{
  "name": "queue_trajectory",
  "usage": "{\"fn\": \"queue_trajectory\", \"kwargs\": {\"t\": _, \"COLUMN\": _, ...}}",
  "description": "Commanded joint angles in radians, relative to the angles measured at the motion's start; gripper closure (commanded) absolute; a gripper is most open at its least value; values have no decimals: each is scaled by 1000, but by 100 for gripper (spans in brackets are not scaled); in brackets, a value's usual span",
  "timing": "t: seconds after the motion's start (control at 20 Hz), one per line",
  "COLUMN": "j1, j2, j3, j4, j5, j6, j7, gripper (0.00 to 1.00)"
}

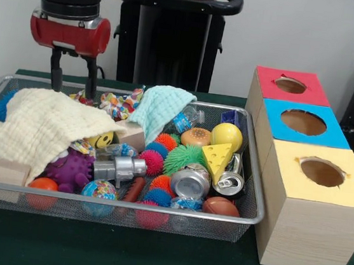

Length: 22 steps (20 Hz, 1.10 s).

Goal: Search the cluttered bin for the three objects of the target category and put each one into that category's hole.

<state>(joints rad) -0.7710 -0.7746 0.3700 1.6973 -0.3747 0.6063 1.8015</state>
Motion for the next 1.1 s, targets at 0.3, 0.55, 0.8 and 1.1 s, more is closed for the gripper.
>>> {"fn": "queue_trajectory", "kwargs": {"t": 0.3, "j1": -65, "j2": 64, "j3": 90, "j4": -47, "j5": -93, "j6": 49, "j7": -206, "gripper": 0}}
{"fn": "queue_trajectory", "kwargs": {"t": 0.55, "j1": -88, "j2": 104, "j3": 104, "j4": -69, "j5": -131, "j6": 20, "j7": -212, "gripper": 0}}
{"fn": "queue_trajectory", "kwargs": {"t": 0.8, "j1": -115, "j2": 115, "j3": 116, "j4": -68, "j5": -165, "j6": 8, "j7": -219, "gripper": 0}}
{"fn": "queue_trajectory", "kwargs": {"t": 1.1, "j1": -138, "j2": 173, "j3": 120, "j4": -57, "j5": -204, "j6": -31, "j7": -195, "gripper": 0}}
